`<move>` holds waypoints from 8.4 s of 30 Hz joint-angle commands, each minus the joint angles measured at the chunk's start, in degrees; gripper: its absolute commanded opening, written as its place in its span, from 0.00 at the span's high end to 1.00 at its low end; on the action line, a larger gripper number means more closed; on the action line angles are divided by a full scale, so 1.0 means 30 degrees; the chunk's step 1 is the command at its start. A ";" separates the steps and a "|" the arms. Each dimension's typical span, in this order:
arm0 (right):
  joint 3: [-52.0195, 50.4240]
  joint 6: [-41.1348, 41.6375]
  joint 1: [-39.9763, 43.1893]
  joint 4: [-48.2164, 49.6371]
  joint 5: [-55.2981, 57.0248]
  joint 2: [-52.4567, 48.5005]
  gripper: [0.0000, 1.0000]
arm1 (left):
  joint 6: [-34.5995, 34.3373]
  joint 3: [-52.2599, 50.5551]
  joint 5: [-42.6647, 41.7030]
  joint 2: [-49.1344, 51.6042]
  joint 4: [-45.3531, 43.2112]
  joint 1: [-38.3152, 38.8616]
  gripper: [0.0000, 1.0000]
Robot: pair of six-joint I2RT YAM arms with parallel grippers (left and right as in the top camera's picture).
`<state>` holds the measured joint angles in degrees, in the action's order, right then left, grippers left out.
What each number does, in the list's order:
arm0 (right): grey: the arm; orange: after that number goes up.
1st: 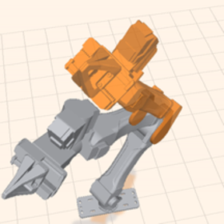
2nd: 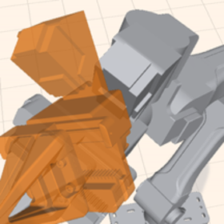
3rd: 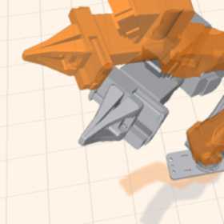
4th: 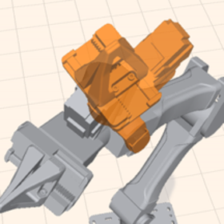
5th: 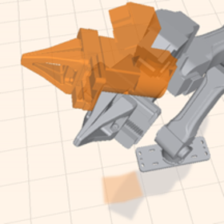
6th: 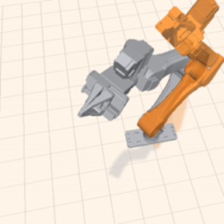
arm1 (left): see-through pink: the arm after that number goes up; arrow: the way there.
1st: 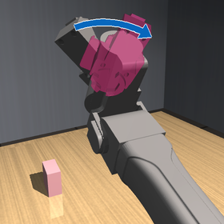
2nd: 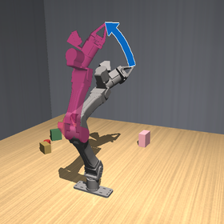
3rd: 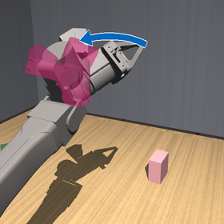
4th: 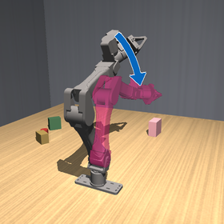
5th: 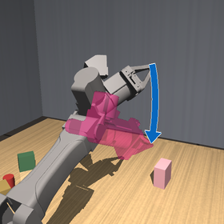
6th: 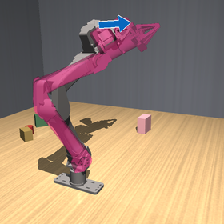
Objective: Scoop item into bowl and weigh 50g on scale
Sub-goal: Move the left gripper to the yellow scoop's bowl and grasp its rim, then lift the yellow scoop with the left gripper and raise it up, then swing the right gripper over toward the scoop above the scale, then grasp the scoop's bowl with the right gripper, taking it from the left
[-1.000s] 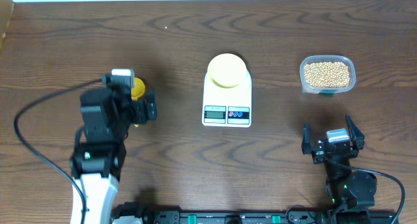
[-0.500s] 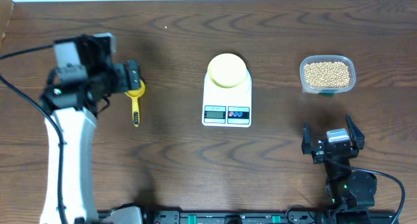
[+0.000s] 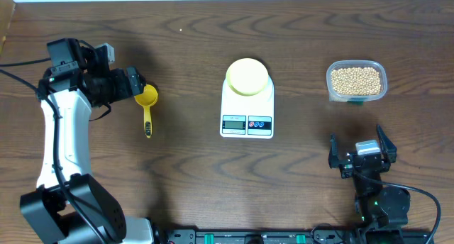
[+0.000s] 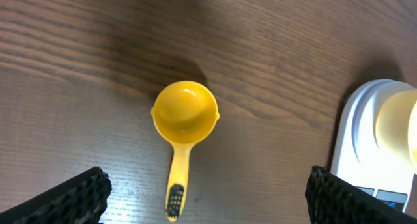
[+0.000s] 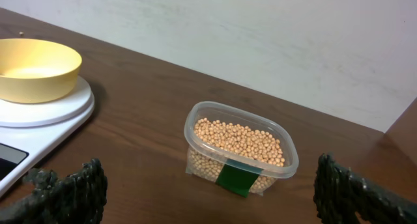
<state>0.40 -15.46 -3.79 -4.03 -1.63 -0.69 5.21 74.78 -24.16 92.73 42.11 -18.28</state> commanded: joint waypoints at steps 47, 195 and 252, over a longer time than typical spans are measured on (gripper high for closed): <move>-0.0029 0.0138 -0.0124 -0.0080 0.0066 0.0124 0.01 | 0.2375 0.0270 0.2798 0.7730 -0.4772 0.0903 0.92; 2.1609 1.1803 -0.5544 0.6827 -1.2276 -3.0687 0.01 | -2.1434 0.0168 0.1785 -0.0328 -0.9989 0.7635 0.92; 2.1587 1.6691 -0.6732 0.6980 -1.1526 -3.0760 0.70 | -2.9354 0.0153 0.2200 -0.0240 -0.8327 1.1380 0.93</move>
<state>64.34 35.68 -23.83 16.75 -35.09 -92.95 -82.54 74.74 -16.64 91.83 15.90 15.49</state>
